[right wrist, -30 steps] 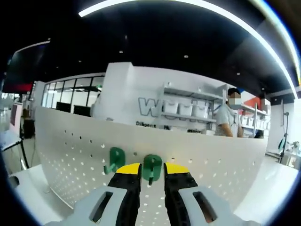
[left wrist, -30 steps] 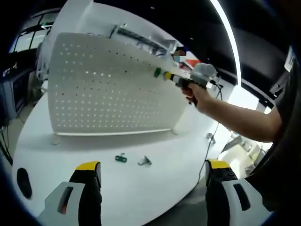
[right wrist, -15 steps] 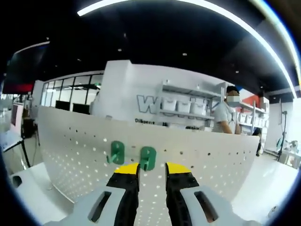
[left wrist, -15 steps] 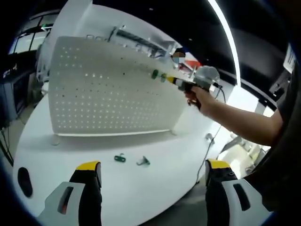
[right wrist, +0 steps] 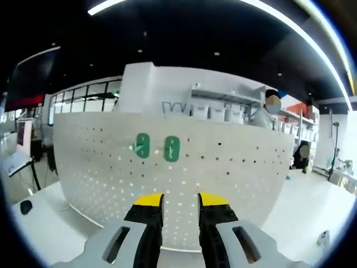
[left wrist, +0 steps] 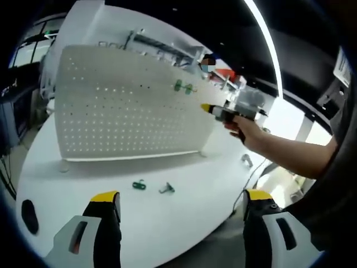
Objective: Insert the hook assembly into the mounting plate slot until the hook locks in place.
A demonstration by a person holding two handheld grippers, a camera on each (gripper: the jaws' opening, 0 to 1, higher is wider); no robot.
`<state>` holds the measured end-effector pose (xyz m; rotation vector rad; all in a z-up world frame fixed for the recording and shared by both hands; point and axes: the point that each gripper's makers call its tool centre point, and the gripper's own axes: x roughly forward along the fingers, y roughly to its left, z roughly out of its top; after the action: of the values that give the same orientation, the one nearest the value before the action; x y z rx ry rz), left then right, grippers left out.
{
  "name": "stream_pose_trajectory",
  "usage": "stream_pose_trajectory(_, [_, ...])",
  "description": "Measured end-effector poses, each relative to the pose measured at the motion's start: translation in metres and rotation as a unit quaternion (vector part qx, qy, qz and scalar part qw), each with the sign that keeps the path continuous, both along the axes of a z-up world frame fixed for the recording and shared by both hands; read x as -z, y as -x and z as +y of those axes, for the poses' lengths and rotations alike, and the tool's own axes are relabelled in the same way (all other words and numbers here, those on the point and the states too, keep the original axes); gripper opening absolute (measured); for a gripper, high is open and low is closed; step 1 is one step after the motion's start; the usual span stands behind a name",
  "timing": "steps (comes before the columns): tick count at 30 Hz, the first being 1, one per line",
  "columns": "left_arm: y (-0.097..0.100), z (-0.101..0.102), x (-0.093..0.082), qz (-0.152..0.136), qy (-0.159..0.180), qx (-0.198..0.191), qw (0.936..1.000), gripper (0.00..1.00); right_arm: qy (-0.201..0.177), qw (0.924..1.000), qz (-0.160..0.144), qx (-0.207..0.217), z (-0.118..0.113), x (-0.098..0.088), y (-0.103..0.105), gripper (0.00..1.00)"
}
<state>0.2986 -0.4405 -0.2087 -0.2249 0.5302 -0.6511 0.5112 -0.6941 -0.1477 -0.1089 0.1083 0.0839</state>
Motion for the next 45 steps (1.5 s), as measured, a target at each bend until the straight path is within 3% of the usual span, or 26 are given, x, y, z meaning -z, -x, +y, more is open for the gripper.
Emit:
stream_pose_trajectory(8, [0.005, -0.003, -0.001, -0.003, -0.003, 0.005, 1.0000, 0.92, -0.001, 0.9999, 0.013, 0.006, -0.018, 0.007, 0.016, 0.22])
stream_pose_trajectory(16, [0.011, -0.010, -0.001, -0.003, -0.002, 0.013, 0.9999, 0.92, 0.027, 0.9991, 0.023, -0.023, -0.014, 0.013, 0.041, 0.24])
stream_pose_trajectory(23, [0.014, -0.008, -0.003, -0.006, -0.001, 0.008, 0.9999, 0.91, 0.037, 0.9970, 0.032, -0.060, 0.002, 0.024, 0.071, 0.24])
stream_pose_trajectory(30, [0.017, -0.008, -0.002, -0.005, -0.008, 0.012, 0.9999, 0.91, 0.055, 0.9905, 0.063, -0.110, 0.029, 0.051, 0.091, 0.26])
stream_pose_trajectory(45, [0.021, -0.005, 0.005, 0.003, -0.009, 0.002, 1.0000, 0.90, 0.034, 0.9830, 0.099, -0.151, 0.058, 0.082, 0.137, 0.26])
